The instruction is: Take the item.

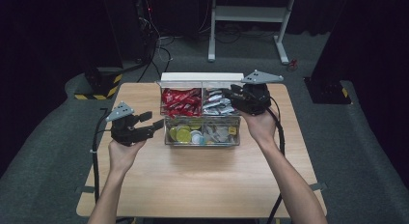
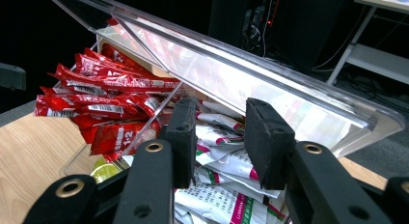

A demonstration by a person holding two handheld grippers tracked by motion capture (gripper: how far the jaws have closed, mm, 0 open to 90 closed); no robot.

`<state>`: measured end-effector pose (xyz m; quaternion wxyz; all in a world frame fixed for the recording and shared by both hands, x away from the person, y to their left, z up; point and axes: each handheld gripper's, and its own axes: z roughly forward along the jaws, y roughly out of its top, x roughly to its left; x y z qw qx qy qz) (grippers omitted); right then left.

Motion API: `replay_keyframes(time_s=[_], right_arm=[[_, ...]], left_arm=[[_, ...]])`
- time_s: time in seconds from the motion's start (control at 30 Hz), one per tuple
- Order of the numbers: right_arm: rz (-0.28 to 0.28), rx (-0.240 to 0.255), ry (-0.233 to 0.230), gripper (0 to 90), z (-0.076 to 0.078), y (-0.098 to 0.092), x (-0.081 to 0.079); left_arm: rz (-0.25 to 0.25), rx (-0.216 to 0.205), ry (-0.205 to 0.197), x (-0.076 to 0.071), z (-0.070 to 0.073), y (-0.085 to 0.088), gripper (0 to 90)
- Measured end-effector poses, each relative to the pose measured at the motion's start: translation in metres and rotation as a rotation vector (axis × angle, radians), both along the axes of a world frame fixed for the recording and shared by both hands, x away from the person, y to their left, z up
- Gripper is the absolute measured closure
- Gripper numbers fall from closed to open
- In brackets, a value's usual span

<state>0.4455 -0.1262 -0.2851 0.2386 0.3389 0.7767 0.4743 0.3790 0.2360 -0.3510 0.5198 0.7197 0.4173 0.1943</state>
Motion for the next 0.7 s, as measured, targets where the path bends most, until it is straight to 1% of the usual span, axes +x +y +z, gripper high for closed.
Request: replay_keyframes(time_s=[0.03,0.1,0.2,0.37,0.43,0.53,0.7], right_arm=[[-0.001,0.001,0.001,64.9,0.0,0.0,0.0],[-0.001,-0.005,0.001,64.9,0.001,0.0,0.0],[0.0,-0.009,0.002,64.9,0.001,0.0,0.001],[0.002,-0.004,0.002,65.0,0.001,0.0,0.001],[0.001,-0.005,0.003,65.0,0.001,0.0,0.001],[0.001,-0.007,0.002,65.0,0.001,0.0,0.001],[0.001,-0.008,0.002,65.0,0.002,0.0,0.001]], left_arm=[[-0.003,0.007,-0.004,0.001,0.002,-0.001,39.3],[-0.007,0.003,-0.011,0.002,0.005,-0.003,39.8],[-0.012,0.01,-0.022,0.004,0.009,-0.006,40.3],[-0.02,0.016,-0.022,0.008,0.014,-0.01,41.5],[-0.017,0.024,-0.027,0.01,0.017,-0.012,42.2],[-0.018,0.036,-0.042,0.014,0.022,-0.015,46.5],[-0.012,0.076,-0.054,0.022,0.028,-0.024,49.5]])
